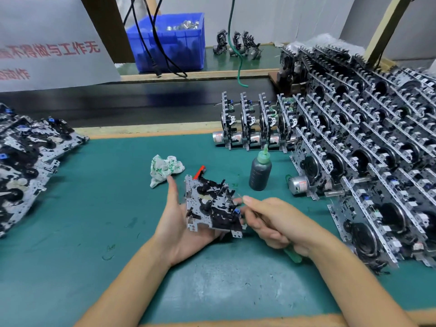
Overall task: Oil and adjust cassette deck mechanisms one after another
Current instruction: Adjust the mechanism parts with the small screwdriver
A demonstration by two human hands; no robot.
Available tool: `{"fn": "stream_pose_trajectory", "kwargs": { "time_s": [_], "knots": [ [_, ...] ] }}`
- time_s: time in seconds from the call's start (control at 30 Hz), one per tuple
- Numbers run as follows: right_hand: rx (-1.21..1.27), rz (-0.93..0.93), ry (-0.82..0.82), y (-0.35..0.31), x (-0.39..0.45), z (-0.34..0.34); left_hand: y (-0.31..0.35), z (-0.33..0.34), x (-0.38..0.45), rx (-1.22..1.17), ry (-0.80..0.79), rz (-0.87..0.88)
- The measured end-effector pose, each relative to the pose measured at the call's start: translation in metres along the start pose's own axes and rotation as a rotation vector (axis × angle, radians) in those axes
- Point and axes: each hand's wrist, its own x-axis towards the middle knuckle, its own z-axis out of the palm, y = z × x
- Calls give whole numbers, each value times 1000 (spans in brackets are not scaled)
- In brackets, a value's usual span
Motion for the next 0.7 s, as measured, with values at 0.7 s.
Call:
{"fn": "stream_pose_trajectory", "kwargs": {
  "time_s": [0.7],
  "knots": [
    [-982,-219,600,12,4,7,2,-8,3,-101,-64,39]
  ]
}}
